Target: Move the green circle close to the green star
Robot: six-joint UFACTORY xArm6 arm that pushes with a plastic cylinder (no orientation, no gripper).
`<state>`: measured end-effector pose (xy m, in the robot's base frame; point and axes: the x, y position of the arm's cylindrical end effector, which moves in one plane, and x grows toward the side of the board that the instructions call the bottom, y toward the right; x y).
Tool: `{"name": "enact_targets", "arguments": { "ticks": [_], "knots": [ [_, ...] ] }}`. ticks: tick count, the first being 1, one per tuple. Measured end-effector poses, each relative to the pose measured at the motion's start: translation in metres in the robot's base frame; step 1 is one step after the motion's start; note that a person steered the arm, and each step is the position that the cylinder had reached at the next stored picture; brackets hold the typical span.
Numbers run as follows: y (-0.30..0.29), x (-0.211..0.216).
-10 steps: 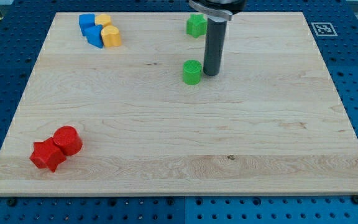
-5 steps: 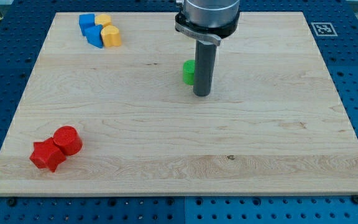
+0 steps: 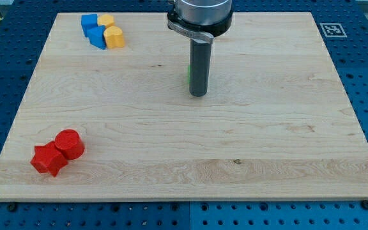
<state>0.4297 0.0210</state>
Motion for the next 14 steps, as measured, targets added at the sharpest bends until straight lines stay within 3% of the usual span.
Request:
{"name": "enact_targets", "arguments": {
  "ticks": [4, 6, 10, 14],
  "knots": [
    [-0.017, -0.037],
    [0.029, -0.037],
    [-0.007, -0.08],
    [0.012, -0.086]
  ]
}}
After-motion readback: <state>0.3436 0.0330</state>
